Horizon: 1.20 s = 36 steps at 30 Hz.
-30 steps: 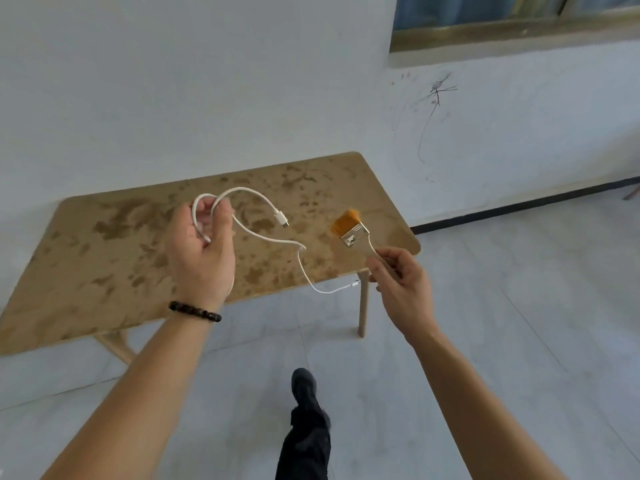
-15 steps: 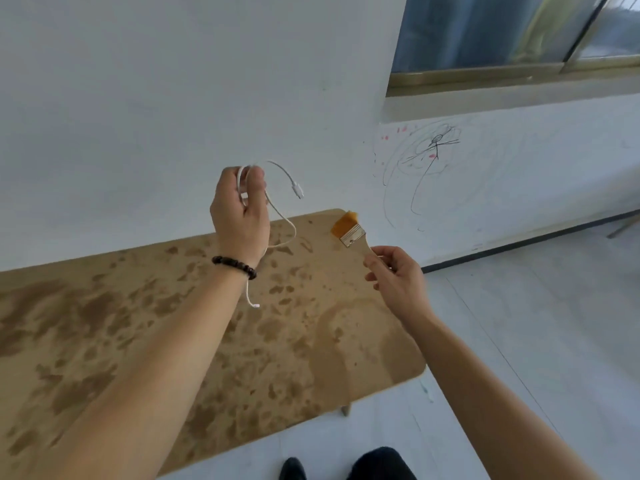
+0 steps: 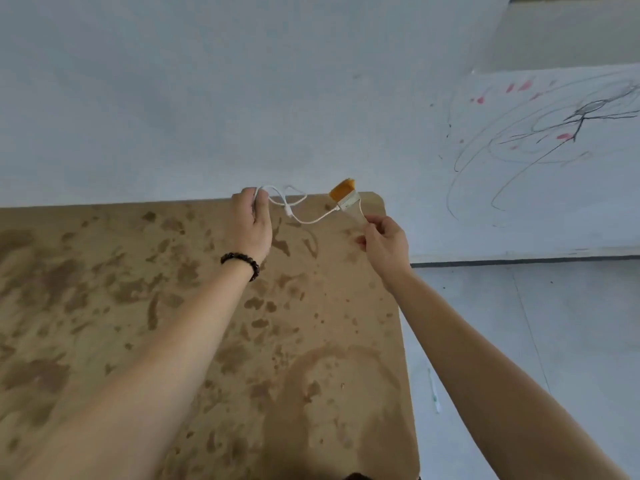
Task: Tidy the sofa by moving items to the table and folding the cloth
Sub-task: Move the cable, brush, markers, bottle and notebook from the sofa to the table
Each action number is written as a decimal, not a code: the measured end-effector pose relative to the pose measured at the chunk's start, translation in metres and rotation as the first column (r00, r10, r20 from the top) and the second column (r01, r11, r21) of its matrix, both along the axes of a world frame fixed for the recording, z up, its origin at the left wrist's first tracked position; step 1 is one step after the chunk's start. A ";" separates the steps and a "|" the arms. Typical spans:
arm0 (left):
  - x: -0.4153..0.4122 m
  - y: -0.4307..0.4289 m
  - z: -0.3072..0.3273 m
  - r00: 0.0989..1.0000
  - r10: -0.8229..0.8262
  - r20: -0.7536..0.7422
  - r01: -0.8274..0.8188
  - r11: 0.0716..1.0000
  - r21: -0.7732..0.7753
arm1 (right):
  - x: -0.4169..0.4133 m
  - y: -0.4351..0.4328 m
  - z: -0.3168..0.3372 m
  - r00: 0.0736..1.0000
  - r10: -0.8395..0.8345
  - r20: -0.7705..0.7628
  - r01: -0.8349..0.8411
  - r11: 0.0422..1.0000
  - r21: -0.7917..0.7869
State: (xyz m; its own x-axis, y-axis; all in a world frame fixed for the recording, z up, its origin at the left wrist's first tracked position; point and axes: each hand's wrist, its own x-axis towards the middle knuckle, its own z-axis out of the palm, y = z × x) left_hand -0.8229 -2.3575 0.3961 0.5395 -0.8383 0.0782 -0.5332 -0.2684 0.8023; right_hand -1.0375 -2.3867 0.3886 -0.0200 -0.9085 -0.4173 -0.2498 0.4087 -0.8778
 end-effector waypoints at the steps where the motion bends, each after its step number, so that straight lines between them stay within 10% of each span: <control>1: -0.004 -0.004 -0.024 1.000 0.001 0.007 -0.001 0.996 0.084 | 0.001 -0.013 -0.017 0.999 0.023 -0.030 -0.023 1.000 0.001; 5: -0.019 -0.006 -0.101 0.968 -0.056 0.243 -0.035 0.934 0.355 | 0.002 -0.046 -0.087 0.943 0.200 -0.268 -0.214 0.976 -0.025; 9: -0.039 0.009 -0.146 0.932 -0.225 0.286 -0.029 0.737 0.675 | -0.004 -0.039 -0.131 0.676 0.400 -0.619 -0.569 0.817 -0.093; 18: -0.017 0.014 -0.111 0.922 -0.370 0.114 0.187 0.684 0.706 | -0.002 -0.026 -0.091 0.505 0.580 -0.640 -0.690 0.716 0.105; 28: 0.016 0.175 0.051 0.964 -0.233 0.128 0.217 0.968 0.128 | -0.001 0.124 0.061 0.819 0.198 -0.538 -0.389 0.882 -0.267; 36: 0.030 0.392 0.056 0.976 -0.090 -0.197 0.115 0.986 0.120 | -0.034 0.333 0.077 0.903 0.108 -0.415 -0.265 0.902 -0.341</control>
